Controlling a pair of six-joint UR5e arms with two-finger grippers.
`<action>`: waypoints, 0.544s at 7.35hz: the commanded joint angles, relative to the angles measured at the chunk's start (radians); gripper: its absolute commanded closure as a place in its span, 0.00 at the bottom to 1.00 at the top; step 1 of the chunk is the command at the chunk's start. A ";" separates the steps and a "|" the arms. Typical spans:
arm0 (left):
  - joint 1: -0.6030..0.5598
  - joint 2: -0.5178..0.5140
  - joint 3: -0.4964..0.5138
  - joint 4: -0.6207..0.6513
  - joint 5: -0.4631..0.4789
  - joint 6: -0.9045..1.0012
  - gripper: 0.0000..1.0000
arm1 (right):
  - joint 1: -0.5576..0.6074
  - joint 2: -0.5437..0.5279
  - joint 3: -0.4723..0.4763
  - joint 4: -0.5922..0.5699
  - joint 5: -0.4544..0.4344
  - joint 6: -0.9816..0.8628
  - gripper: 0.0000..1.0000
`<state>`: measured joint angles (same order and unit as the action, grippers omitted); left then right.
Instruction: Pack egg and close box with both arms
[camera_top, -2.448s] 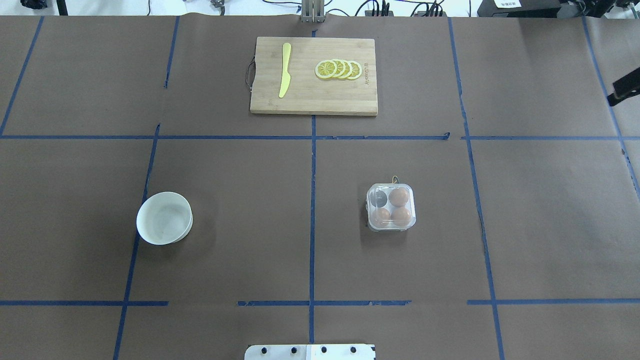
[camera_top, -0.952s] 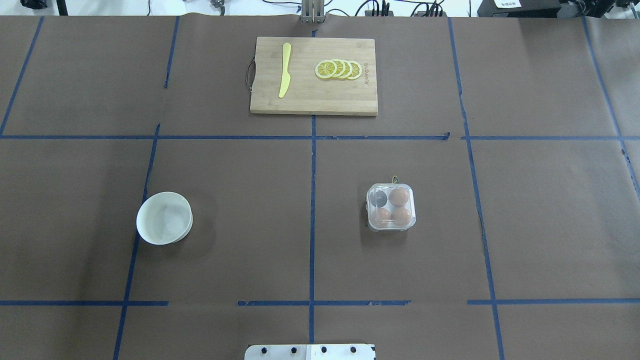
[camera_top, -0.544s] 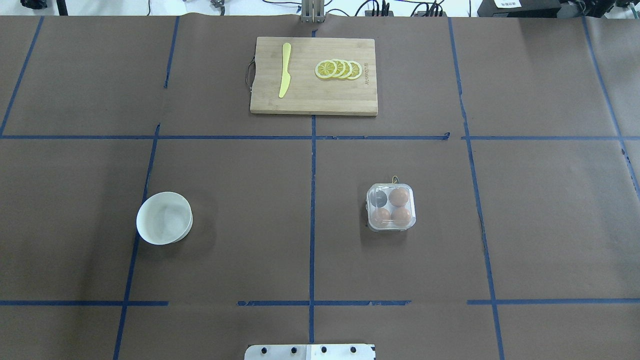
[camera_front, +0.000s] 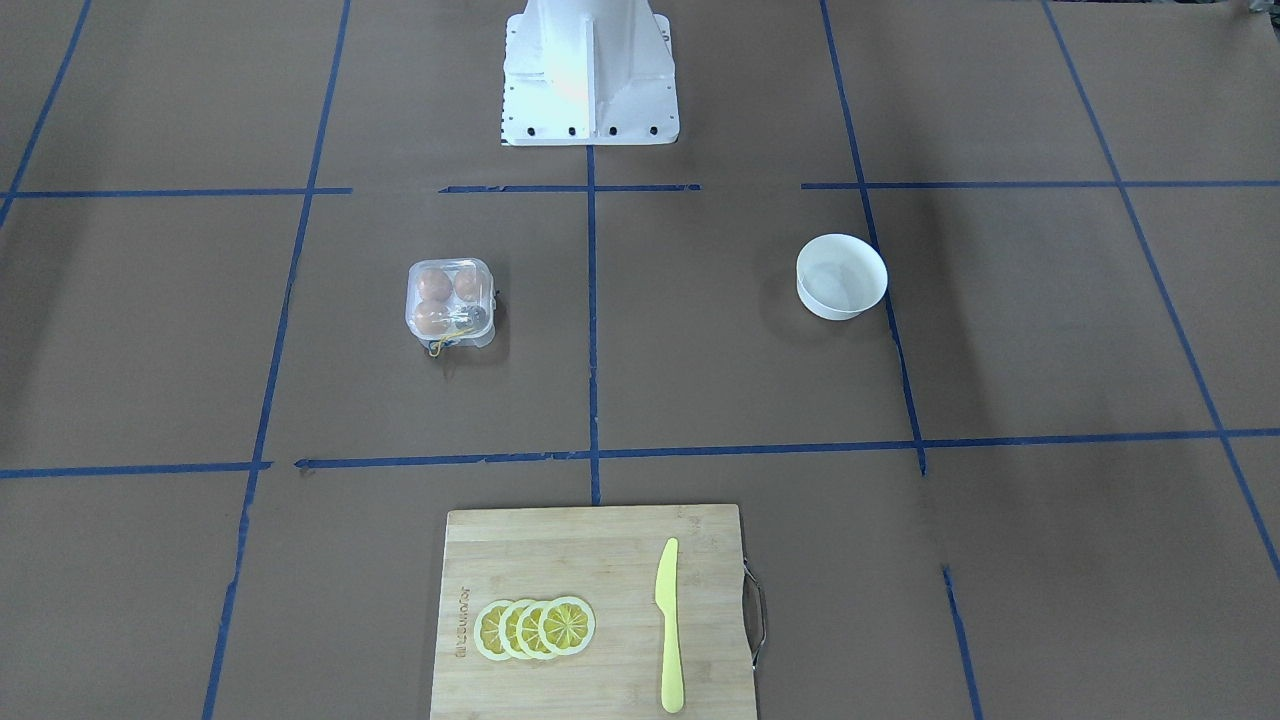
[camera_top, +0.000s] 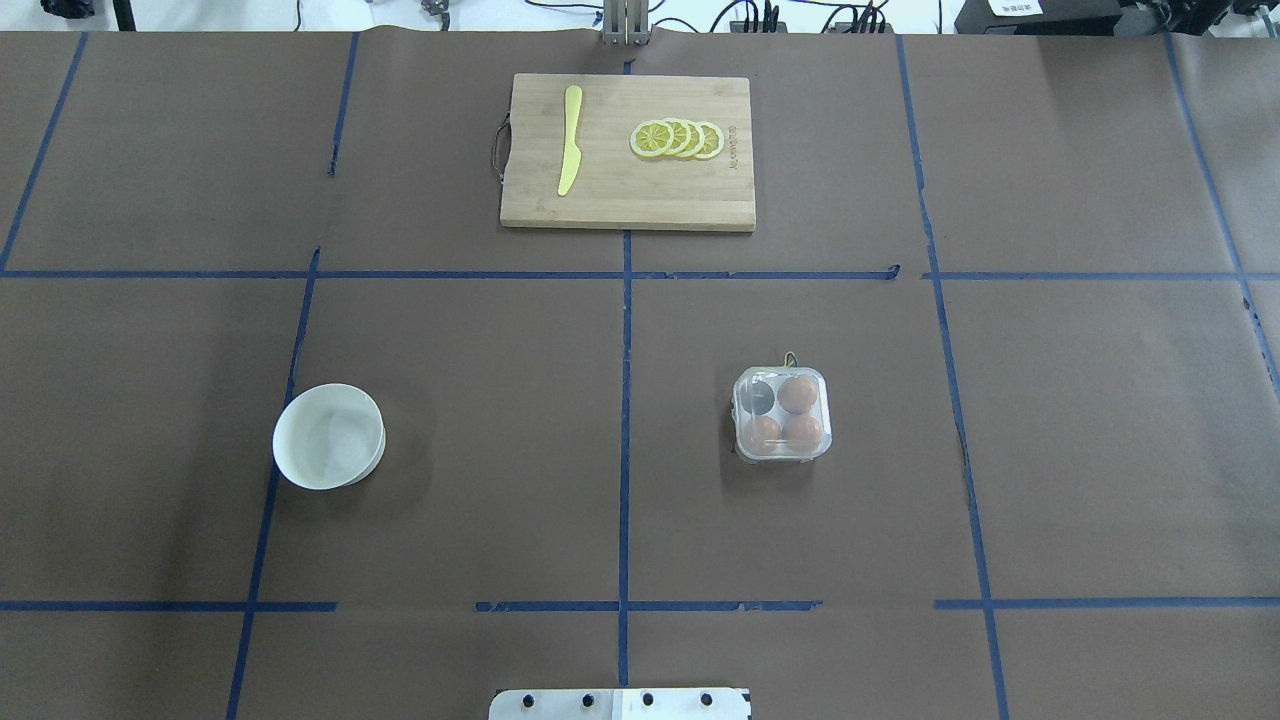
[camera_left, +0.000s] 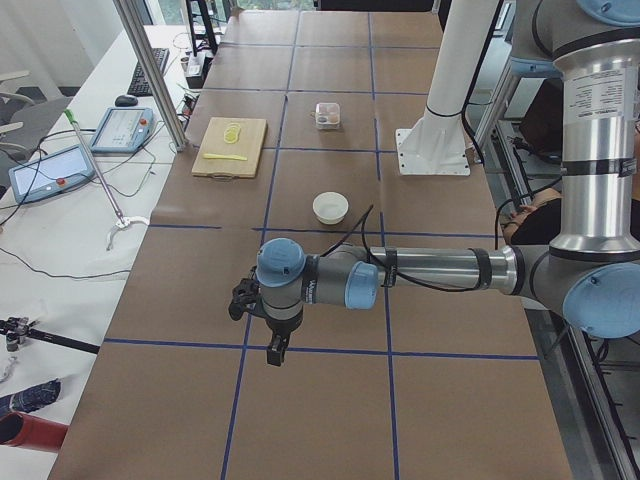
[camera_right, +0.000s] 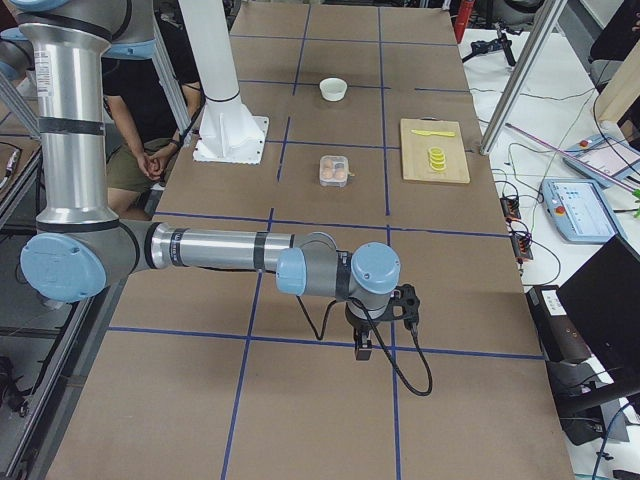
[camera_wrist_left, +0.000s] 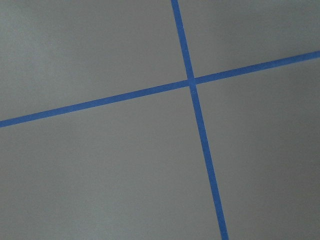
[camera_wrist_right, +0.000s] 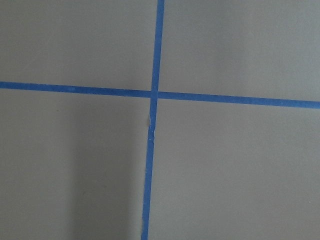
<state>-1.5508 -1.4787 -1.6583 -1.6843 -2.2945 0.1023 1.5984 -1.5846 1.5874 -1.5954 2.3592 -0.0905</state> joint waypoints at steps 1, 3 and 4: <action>0.000 0.000 -0.015 0.000 0.001 -0.129 0.00 | 0.000 0.000 0.000 0.002 0.000 0.000 0.00; 0.000 0.000 -0.020 0.000 0.001 -0.158 0.00 | 0.000 0.000 -0.001 0.002 0.000 0.000 0.00; 0.000 -0.002 -0.018 -0.002 0.001 -0.156 0.00 | 0.000 0.002 -0.001 0.002 0.000 0.000 0.00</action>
<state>-1.5509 -1.4792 -1.6765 -1.6846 -2.2929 -0.0471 1.5984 -1.5844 1.5864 -1.5939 2.3593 -0.0905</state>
